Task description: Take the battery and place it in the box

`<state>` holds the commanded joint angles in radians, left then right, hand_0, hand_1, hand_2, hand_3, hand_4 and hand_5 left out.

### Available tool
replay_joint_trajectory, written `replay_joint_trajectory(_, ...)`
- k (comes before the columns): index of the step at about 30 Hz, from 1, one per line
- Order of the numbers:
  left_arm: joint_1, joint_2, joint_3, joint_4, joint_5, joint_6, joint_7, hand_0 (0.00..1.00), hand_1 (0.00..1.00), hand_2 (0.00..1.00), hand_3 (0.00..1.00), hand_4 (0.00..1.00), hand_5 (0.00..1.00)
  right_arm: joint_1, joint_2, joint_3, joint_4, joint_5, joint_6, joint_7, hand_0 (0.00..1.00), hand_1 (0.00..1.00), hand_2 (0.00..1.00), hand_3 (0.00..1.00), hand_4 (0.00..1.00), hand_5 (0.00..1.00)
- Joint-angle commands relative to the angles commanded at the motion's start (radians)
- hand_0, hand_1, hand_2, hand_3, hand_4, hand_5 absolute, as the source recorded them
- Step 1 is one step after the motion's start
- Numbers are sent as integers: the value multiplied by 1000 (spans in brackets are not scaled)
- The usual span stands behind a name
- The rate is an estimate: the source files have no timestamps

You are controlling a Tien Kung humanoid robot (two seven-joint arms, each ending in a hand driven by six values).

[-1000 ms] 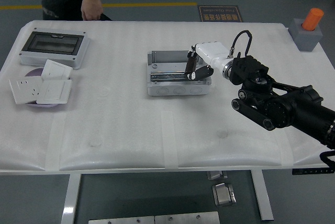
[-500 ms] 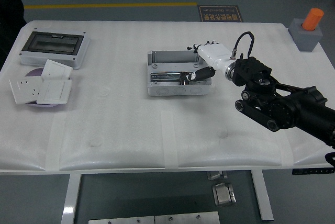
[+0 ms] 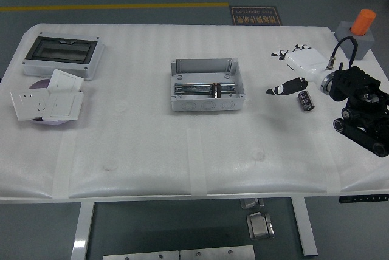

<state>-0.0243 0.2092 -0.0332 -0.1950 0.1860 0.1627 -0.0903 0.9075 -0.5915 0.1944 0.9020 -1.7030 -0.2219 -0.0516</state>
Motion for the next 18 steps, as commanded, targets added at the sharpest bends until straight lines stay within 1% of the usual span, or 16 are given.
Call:
replay_joint_trajectory(1, 0, 0, -2, 0, 2, 0, 0, 591, 616, 508, 665, 627, 369, -2, -5, -12, -8, 1, 0, 4, 907, 796, 779, 884, 998, 628)
replay_joint_trajectory(2, -1, 1, -3, -1, 4, 0, 0, 592, 617, 508, 662, 624, 369, -4, -8, -26, -17, 0, 0, 8, 794, 736, 745, 821, 998, 575)
replay_joint_trajectory(7, -1, 0, -5, -1, 8, 0, -1, 592, 617, 508, 662, 624, 369, -13, -16, -88, -68, 4, -4, 29, 794, 736, 745, 821, 998, 575)
replay_joint_trajectory(8, 0, 0, -5, -1, 9, 0, -1, 591, 616, 508, 661, 620, 365, -14, -16, -99, -78, 6, -6, 34, 747, 707, 731, 785, 998, 551)
replay_joint_trajectory(10, -1, 0, -6, -1, 11, 0, -1, 591, 616, 508, 661, 620, 365, -13, -15, -122, -99, 8, -10, 43, 747, 707, 731, 785, 998, 551)
replay_joint_trajectory(18, -6, 3, -13, -2, 21, 1, -2, 591, 617, 508, 661, 617, 361, -13, -17, -166, -144, 13, -21, 69, 740, 703, 727, 779, 998, 542)
